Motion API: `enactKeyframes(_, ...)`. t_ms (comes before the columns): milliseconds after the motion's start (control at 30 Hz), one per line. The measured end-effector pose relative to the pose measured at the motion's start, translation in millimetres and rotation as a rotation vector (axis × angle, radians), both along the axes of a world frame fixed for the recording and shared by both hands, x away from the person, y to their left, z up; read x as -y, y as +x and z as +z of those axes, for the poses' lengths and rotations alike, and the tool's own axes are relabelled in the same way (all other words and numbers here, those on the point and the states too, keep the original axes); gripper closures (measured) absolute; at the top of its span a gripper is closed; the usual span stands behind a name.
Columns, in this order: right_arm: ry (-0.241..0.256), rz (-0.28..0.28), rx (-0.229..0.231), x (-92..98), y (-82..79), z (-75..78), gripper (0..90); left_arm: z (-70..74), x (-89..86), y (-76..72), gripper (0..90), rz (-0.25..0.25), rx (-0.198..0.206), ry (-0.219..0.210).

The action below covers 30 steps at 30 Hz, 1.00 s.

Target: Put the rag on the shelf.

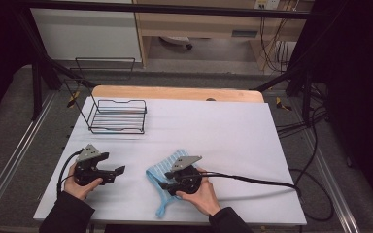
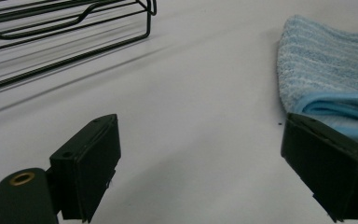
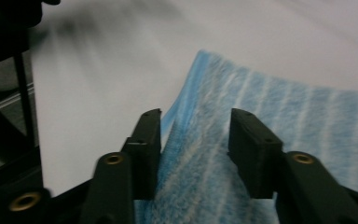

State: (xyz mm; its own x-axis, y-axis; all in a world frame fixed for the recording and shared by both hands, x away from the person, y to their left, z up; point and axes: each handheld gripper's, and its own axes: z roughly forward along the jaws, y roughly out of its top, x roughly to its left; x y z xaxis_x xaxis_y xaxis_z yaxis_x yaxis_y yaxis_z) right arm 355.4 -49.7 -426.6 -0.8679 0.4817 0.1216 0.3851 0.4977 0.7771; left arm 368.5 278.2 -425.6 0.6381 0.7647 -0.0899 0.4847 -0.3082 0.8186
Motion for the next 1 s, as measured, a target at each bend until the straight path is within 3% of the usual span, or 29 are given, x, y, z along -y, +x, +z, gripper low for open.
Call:
enactKeyframes(167, 0.059, -0.098, 0.046, 29.1, 10.3, 24.2, 34.7, 5.7, 7.1, -0.7, 10.3, -0.021, -0.007, -0.009)
enactKeyframes(267, 0.085, -0.159, 0.064, 53.4, 16.0, 31.5, 32.3, 12.2, 17.3, 0.4, 10.2, -0.041, -0.006, -0.004)
enactKeyframes(300, 0.085, -0.159, 0.064, 53.4, 16.0, 31.5, 32.3, 12.2, 17.3, 0.4, 10.2, -0.041, -0.006, -0.004)
enactKeyframes(333, 0.086, -0.193, 0.059, 67.9, 17.6, 32.4, 32.2, 14.4, 20.3, 1.0, 10.3, -0.048, -0.005, -0.005)
enactKeyframes(500, 0.037, -0.252, 0.011, 92.2, 15.7, 17.2, 34.5, 25.9, 47.1, 5.2, 14.9, -0.079, -0.006, 0.013)
enactKeyframes(633, 0.014, -0.285, -0.017, 103.8, 11.7, 1.6, 40.2, 25.9, 70.2, 11.9, 22.4, -0.101, -0.023, 0.034)
enactKeyframes(733, 0.011, -0.306, -0.048, 109.4, 10.4, -6.6, 45.0, 22.2, 82.4, 15.3, 26.4, -0.117, -0.041, 0.060)
enactKeyframes(767, 0.017, -0.313, -0.058, 110.3, 9.7, -8.8, 46.8, 15.6, 93.5, 17.8, 27.6, -0.138, -0.067, 0.078)
enactKeyframes(800, 0.015, -0.316, -0.064, 111.1, 9.4, -10.9, 47.7, 15.6, 93.5, 17.8, 28.7, -0.138, -0.067, 0.078)
enactKeyframes(867, 0.014, -0.323, -0.066, 110.9, 9.2, -12.7, 48.9, 7.3, 100.9, 18.9, 30.7, -0.162, -0.105, 0.086)
enactKeyframes(900, -0.003, -0.327, -0.072, 110.0, 9.3, -15.1, 50.1, 2.9, 103.4, 18.4, 35.9, -0.173, -0.116, 0.096)
enactKeyframes(933, -0.001, -0.327, -0.080, 109.5, 9.5, -15.6, 51.3, -4.9, 106.7, 15.6, 37.8, -0.186, -0.130, 0.135)
enactKeyframes(1000, -0.001, -0.331, -0.084, 109.1, 9.1, -16.2, 54.3, -8.2, 107.1, 14.1, 43.3, -0.195, -0.139, 0.150)
